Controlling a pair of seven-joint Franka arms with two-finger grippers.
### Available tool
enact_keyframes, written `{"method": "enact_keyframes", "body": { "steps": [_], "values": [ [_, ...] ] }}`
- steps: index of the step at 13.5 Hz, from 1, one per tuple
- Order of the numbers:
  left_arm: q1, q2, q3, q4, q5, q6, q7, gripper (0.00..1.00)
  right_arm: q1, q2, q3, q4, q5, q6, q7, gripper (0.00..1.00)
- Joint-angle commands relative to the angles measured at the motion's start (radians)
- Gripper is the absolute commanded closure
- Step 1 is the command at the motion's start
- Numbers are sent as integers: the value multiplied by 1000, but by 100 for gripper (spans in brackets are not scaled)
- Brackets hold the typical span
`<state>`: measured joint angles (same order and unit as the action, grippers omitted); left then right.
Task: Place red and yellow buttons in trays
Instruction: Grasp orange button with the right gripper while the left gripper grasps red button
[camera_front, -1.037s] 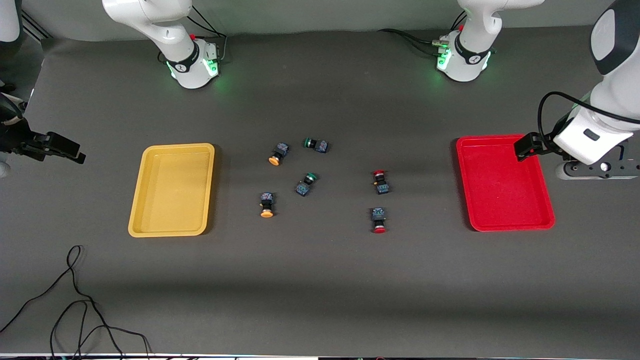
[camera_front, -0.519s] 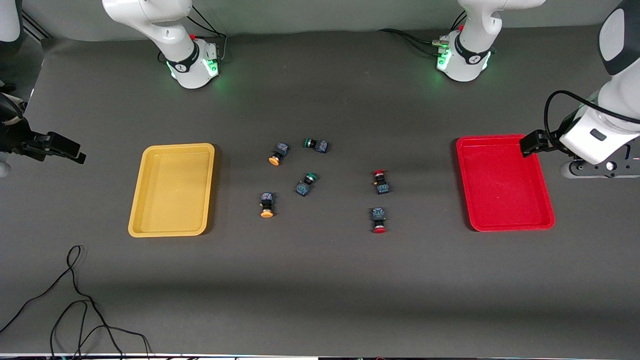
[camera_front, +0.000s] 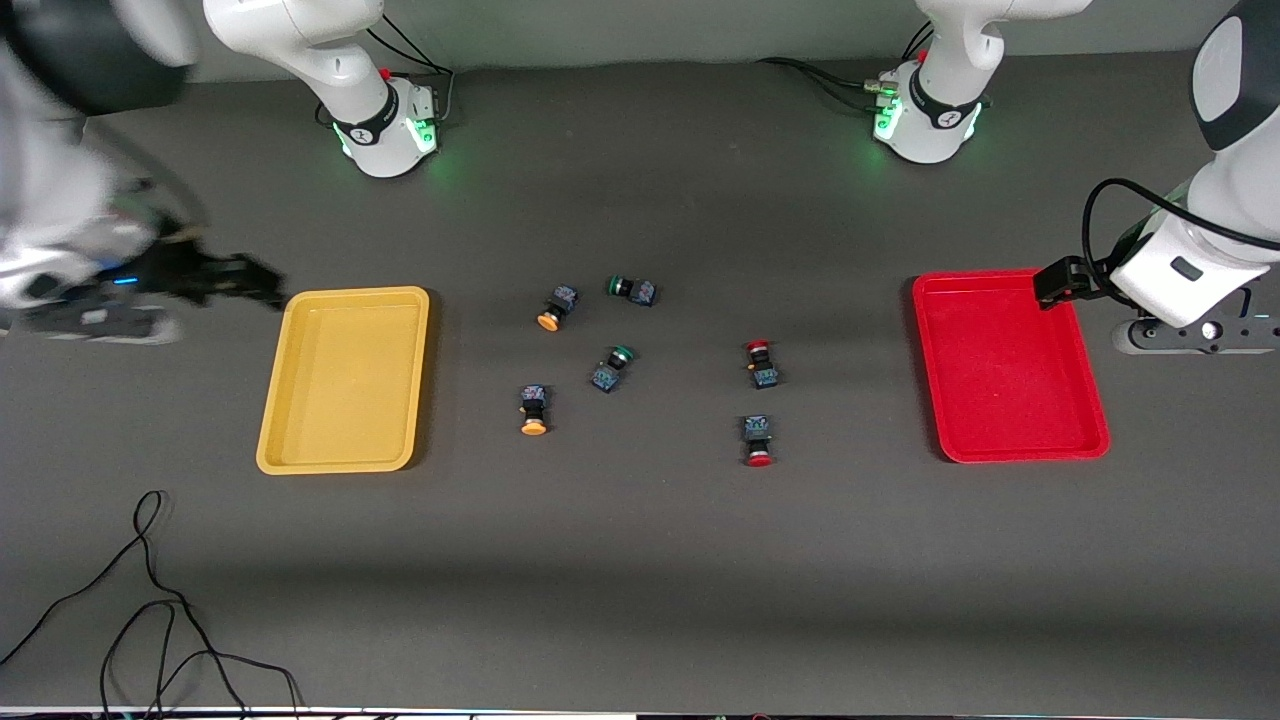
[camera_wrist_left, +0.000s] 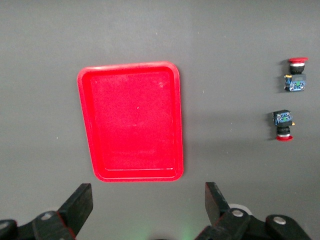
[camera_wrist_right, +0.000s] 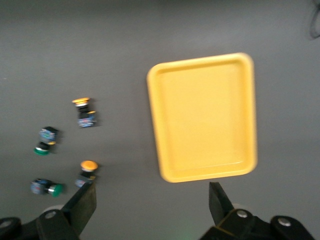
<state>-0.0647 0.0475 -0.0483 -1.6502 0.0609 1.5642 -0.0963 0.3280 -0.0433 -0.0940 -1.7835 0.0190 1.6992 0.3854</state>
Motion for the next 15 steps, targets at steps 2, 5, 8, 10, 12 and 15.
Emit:
{"method": "enact_keyframes", "body": {
  "steps": [2,5,8,10,12,15],
  "values": [
    [-65,88,-13,16,-26,-20,-72,0,282,-73,-4,-264,-7,245,465,0],
    [-174,210,-15,9,-70,39,-259,0,431,-27,-4,-320,-7,356,775,0],
    [-257,371,-15,7,-110,172,-414,0,494,-27,-4,-371,-7,379,895,0],
    [-280,464,-16,9,-138,253,-524,0,497,-29,-4,-460,-7,485,895,0],
    [-296,520,-25,7,-183,290,-600,0,497,26,-4,-531,-7,632,895,0],
    [-349,569,-25,-45,-260,463,-667,0,496,199,-7,-579,-7,854,897,0]
  ]
}}
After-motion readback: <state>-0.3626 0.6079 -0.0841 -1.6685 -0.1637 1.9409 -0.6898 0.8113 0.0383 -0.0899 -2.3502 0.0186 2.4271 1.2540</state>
